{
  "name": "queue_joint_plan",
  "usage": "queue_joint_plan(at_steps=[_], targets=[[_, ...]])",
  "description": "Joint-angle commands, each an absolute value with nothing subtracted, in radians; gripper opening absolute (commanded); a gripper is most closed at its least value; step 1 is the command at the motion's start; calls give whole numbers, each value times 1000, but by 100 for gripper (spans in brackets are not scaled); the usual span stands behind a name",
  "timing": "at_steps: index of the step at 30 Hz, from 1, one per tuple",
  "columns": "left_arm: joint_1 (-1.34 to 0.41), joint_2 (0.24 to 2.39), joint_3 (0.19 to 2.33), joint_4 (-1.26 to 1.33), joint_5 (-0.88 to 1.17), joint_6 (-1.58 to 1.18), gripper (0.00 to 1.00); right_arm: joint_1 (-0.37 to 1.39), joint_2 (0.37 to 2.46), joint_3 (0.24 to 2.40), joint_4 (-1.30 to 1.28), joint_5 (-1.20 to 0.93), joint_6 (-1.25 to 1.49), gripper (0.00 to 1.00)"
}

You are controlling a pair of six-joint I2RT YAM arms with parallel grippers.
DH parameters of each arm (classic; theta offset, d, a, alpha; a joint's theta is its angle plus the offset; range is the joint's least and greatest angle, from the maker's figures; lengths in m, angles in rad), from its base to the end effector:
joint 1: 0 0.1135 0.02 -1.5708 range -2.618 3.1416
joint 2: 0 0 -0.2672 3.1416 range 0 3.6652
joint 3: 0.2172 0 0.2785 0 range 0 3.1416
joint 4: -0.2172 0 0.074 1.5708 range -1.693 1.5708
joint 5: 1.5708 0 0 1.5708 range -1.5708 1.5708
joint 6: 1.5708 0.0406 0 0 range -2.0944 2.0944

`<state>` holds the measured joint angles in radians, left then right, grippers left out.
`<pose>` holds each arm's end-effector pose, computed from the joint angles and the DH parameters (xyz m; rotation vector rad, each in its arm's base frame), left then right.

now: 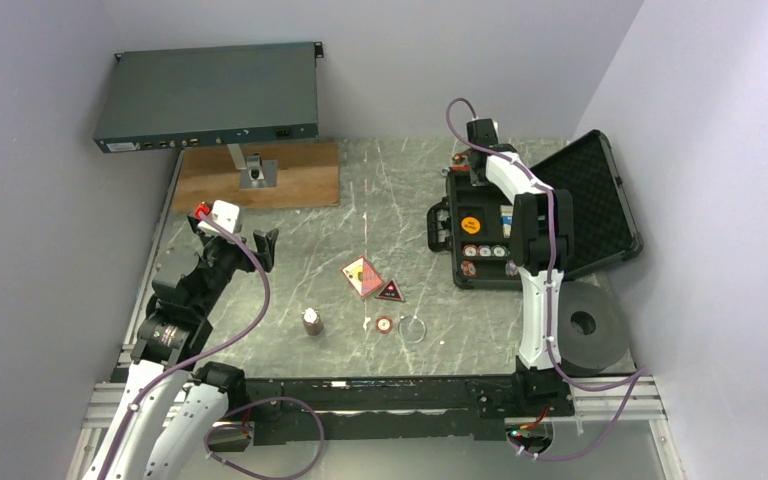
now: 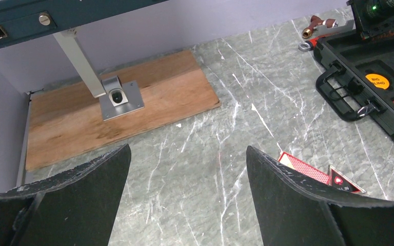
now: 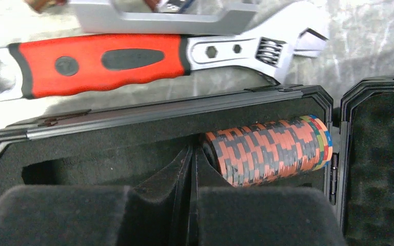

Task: Pack up texas hold em set

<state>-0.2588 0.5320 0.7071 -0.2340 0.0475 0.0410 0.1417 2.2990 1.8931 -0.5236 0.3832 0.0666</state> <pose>0.1556 -0.0432 0.3488 0.2801 1.6094 -0.2059 0.5349 0.0610 0.1712 0.0655 2.4451 -0.3867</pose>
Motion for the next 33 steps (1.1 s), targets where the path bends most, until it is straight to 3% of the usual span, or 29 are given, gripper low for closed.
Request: queue_joint_plan(at_steps=[1, 6, 14, 24, 33], targets=[[-264, 534, 723, -215, 53, 44, 88, 91, 2300, 1899, -535, 512, 21, 5], [-262, 534, 723, -215, 52, 44, 88, 94, 2274, 1908, -549, 419, 26, 8], [-263, 534, 724, -218, 51, 47, 88, 144, 2127, 1887, -528, 298, 44, 42], [-263, 518, 723, -216, 50, 48, 89, 222, 2018, 1800, -490, 229, 105, 50], [-262, 509, 725, -220, 39, 48, 89, 285, 1892, 1654, -512, -112, 184, 59]])
